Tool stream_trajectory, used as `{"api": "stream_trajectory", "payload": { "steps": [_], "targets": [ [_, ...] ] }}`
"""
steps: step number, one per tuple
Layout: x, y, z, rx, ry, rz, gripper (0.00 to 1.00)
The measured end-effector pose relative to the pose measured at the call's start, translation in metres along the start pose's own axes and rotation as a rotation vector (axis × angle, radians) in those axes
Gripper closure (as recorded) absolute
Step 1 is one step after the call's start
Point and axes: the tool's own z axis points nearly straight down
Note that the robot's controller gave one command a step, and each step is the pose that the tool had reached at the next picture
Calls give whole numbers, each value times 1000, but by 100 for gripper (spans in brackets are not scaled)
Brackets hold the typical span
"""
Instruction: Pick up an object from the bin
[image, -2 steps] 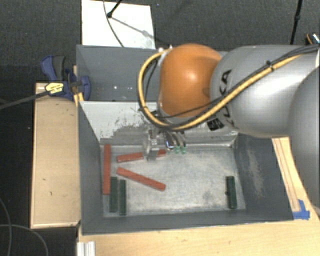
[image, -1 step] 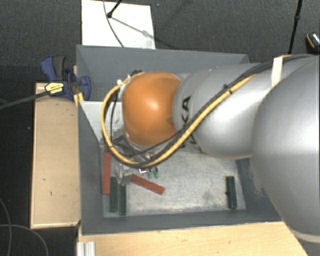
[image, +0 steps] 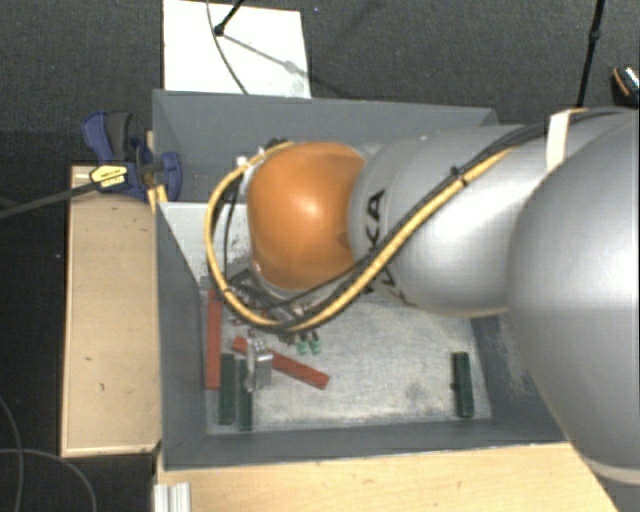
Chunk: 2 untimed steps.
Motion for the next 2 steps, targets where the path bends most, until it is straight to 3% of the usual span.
{"api": "stream_trajectory", "payload": {
  "steps": [1, 2],
  "targets": [
    [30, -35, 116, 0, 4, -450, 0],
    [25, 3, 119, -2, -4, -880, 0]
  ]
}}
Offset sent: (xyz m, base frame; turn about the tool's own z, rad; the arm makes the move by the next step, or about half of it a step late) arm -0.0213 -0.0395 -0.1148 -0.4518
